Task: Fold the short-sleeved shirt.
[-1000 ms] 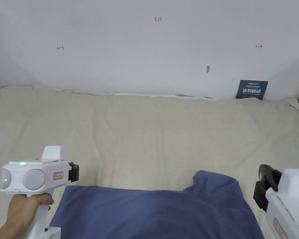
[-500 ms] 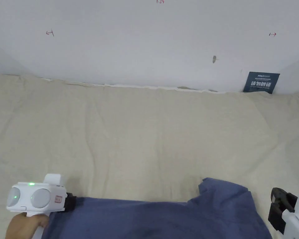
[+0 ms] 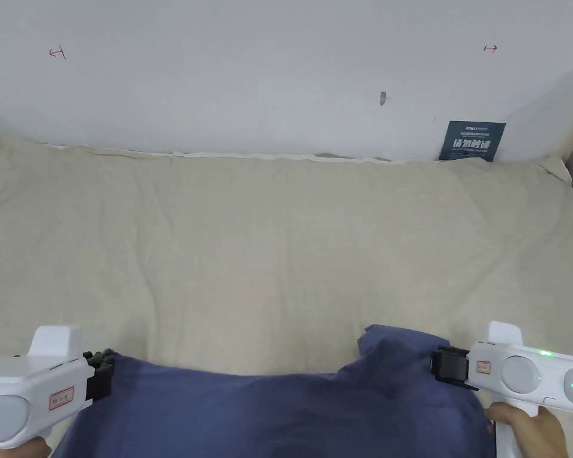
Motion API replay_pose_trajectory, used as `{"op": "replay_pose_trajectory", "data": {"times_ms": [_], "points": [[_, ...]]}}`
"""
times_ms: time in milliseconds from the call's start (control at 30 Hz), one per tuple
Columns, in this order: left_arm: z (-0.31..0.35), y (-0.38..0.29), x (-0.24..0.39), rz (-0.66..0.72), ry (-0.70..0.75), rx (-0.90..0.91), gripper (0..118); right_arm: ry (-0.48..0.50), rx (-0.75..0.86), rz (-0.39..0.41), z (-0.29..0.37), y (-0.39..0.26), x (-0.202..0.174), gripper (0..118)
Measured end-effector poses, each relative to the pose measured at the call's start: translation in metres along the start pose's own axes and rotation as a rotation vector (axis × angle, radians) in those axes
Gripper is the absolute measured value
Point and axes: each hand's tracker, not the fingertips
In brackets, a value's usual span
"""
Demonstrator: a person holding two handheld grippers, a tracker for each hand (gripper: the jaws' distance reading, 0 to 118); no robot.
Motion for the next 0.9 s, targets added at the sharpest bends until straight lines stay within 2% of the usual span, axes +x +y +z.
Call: {"op": "replay_pose_trajectory", "data": {"times_ms": [33,133,167,200,233,267,367,467,567,733,900], "points": [[0.003,0.001,0.002,-0.005,-0.01,0.0,3,-0.007,-0.025,0.003,-0.007,-0.003,-0.002,99],[0.005,-0.003,-0.002,-0.012,0.005,-0.01,3,-0.032,-0.041,0.103,-0.015,-0.02,-0.014,63],[-0.001,-0.005,-0.008,-0.005,0.01,-0.012,3,-0.077,0.025,0.135,-0.008,-0.024,-0.019,60],[0.001,-0.006,-0.01,0.01,0.011,-0.012,3,-0.061,0.023,0.145,-0.003,-0.024,-0.02,46],[0.003,-0.007,-0.011,0.022,0.012,-0.009,3,-0.065,0.008,0.148,0.0,-0.025,-0.021,15],[0.006,-0.009,-0.012,0.034,0.014,-0.006,3,-0.059,0.007,0.164,0.004,-0.026,-0.019,4],[0.015,-0.013,-0.013,0.059,0.023,0.005,3,-0.058,0.065,0.192,0.028,-0.025,-0.018,3],[0.031,-0.018,-0.011,0.07,0.04,0.032,3,0.012,0.133,0.134,0.066,-0.027,-0.006,3],[0.056,-0.027,-0.011,0.101,0.052,0.054,3,0.044,0.207,0.148,0.11,-0.037,0.007,3],[0.095,-0.054,-0.021,0.135,0.031,0.084,3,0.106,0.236,0.117,0.18,-0.078,0.032,3],[0.127,-0.099,-0.024,0.146,0.03,0.056,3,0.158,0.229,0.098,0.239,-0.146,0.033,3]]}}
